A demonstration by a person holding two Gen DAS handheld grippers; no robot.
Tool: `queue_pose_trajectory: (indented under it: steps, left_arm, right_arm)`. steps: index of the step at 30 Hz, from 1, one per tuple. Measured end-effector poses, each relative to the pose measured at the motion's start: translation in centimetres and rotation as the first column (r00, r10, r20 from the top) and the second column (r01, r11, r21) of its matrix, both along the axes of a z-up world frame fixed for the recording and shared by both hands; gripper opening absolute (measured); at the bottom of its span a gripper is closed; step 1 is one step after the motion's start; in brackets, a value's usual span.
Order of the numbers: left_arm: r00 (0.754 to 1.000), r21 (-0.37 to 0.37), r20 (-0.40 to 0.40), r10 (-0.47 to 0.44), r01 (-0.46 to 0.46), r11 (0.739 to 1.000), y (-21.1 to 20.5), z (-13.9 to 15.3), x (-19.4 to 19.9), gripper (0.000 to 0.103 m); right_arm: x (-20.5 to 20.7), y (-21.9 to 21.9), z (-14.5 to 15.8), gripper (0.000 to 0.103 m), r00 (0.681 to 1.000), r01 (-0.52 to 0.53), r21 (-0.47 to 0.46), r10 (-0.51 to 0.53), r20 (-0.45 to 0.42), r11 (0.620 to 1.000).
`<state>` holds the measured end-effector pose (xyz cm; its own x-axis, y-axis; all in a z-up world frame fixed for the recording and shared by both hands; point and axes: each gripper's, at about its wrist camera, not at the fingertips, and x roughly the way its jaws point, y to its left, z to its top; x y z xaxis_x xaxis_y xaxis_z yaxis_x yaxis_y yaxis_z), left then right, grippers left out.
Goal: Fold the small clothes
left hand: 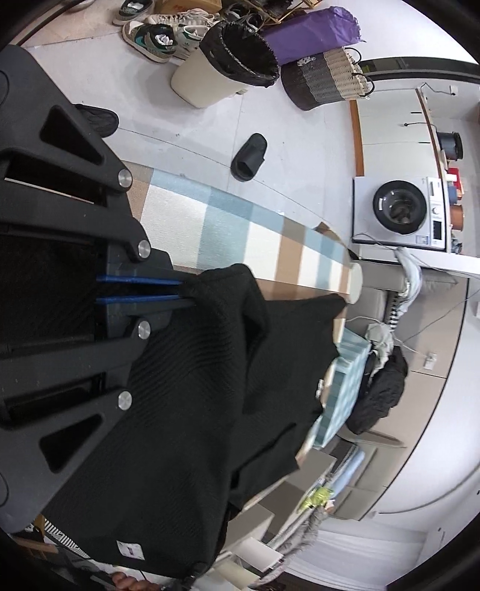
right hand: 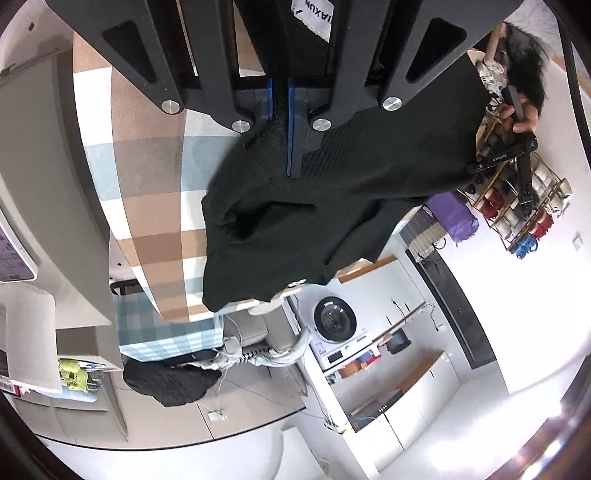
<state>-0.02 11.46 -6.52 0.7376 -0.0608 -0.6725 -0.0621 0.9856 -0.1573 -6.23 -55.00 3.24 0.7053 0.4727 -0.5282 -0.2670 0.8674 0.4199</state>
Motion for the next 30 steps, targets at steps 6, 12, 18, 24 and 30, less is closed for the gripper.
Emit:
queue_pose_trajectory:
  steps: [6, 12, 18, 24, 30]
  left_arm:
    - [0.999, -0.021, 0.034, 0.010, -0.010, 1.000, 0.4, 1.8, -2.0, 0.002]
    - [0.999, -0.046, 0.049, 0.005, -0.002, 0.999, 1.0, 2.7, -3.7, 0.002]
    - [0.999, -0.058, 0.045, 0.008, -0.005, 0.998, 1.4, 2.7, -2.6, 0.002]
    - [0.999, -0.081, 0.027, 0.022, -0.020, 0.996, 2.0, 2.0, 2.5, 0.002]
    - [1.000, -0.077, 0.000, 0.020, -0.020, 0.997, 2.0, 1.1, 7.7, 0.002]
  right_arm:
    - [-1.6, -1.2, 0.4, 0.005, 1.000, -0.010, 0.064, 0.008, 0.028, 0.998]
    - [-2.5, -2.8, 0.5, 0.005, 1.000, -0.001, 0.135, -0.001, 0.016, 0.991]
    - [-1.2, -2.0, 1.3, 0.005, 1.000, 0.007, 0.102, -0.007, -0.001, 0.995]
    - [2.3, -1.0, 2.6, 0.005, 0.998, 0.063, 0.073, -0.062, -0.015, 0.995]
    - [6.0, -1.0, 2.3, 0.005, 0.988, 0.140, 0.059, -0.136, -0.068, 0.988]
